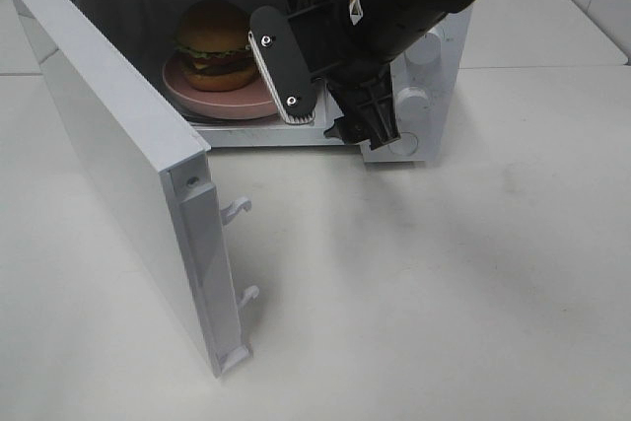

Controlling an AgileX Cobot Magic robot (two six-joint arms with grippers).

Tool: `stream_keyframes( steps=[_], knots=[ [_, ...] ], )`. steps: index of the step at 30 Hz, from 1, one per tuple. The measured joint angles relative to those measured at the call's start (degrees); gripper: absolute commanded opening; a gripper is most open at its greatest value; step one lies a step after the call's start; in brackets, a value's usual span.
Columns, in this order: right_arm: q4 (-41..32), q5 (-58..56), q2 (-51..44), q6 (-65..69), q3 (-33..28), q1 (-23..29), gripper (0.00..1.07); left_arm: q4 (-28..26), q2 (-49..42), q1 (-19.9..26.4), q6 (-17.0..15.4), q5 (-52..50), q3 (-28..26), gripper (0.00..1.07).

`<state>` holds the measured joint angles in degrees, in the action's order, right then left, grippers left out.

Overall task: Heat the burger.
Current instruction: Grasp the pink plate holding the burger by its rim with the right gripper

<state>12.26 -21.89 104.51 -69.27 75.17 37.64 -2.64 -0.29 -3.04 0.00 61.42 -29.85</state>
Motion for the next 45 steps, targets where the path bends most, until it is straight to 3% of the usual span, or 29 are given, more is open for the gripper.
stream_keyframes(
  steps=[45],
  knots=[
    [-2.9, -1.9, 26.1, 1.6, 26.8, 0.2, 0.87, 0.0, 0.0, 0.0, 0.0, 0.0, 0.0, 0.98]
  ],
)
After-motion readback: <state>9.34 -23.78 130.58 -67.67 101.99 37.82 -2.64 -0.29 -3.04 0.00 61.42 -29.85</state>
